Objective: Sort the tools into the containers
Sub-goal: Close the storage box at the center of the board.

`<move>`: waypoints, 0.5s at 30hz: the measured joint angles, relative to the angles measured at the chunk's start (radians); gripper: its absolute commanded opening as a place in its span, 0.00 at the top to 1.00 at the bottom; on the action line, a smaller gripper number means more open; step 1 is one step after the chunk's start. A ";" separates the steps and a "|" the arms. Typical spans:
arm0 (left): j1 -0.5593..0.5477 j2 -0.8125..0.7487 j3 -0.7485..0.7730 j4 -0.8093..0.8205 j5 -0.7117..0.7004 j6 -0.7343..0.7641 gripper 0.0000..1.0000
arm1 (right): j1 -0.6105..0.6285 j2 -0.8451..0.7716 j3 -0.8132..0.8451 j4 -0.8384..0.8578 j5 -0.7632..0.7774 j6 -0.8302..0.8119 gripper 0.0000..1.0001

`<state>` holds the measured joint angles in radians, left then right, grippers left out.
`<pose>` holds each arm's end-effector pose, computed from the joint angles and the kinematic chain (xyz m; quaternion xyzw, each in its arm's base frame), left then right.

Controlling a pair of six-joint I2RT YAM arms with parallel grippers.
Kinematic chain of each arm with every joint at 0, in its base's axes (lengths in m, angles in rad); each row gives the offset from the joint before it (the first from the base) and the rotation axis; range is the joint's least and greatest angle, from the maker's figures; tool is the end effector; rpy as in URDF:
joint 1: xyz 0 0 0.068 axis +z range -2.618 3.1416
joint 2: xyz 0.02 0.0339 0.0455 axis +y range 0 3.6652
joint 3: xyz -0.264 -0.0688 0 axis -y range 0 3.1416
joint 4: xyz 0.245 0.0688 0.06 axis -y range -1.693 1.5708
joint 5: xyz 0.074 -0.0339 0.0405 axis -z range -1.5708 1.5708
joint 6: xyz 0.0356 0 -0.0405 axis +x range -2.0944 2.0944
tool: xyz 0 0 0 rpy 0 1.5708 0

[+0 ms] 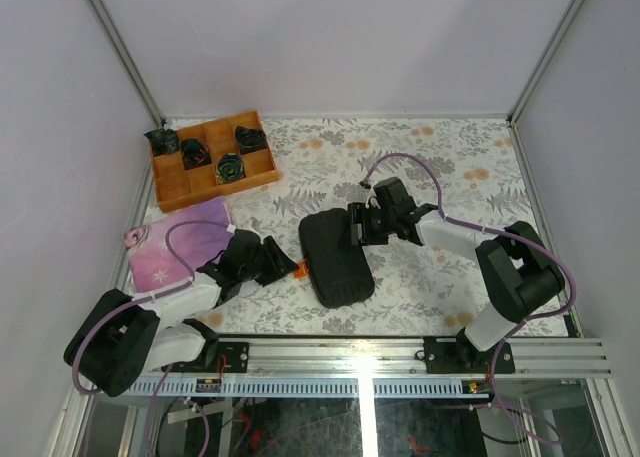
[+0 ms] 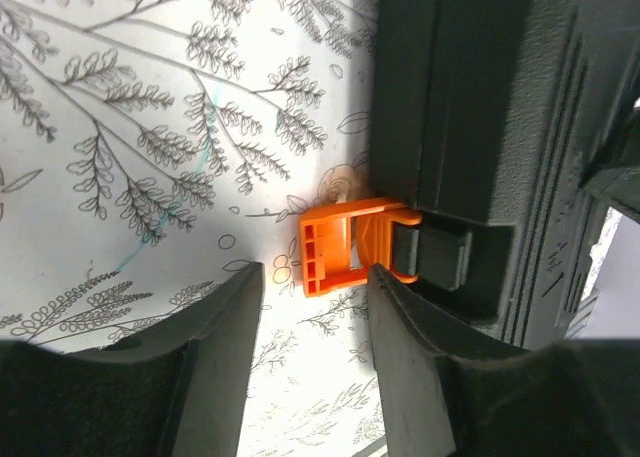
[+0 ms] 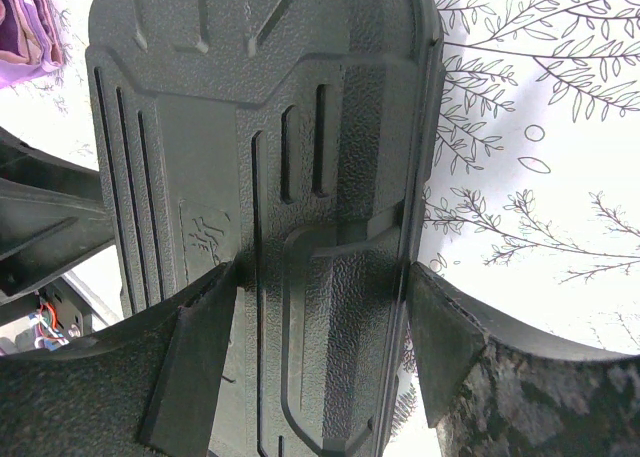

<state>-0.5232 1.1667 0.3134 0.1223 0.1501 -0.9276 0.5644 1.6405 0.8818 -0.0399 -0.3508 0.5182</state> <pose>0.1739 -0.1064 0.1382 -0.1529 0.8981 -0.3209 0.2587 0.2743 0.1882 0.1749 -0.0868 0.9104 0.3296 0.2345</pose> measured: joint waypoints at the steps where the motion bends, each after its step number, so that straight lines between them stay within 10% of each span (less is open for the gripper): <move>1: 0.000 0.008 -0.011 0.010 0.006 -0.005 0.54 | 0.000 0.000 0.000 0.000 0.000 0.000 0.56; 15: 0.002 0.102 -0.149 0.386 0.088 -0.117 0.66 | 0.000 0.000 0.000 0.000 0.000 0.000 0.57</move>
<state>-0.5209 1.2686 0.1646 0.5079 0.2379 -1.0447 0.5640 1.6405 0.8818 -0.0402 -0.3511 0.5182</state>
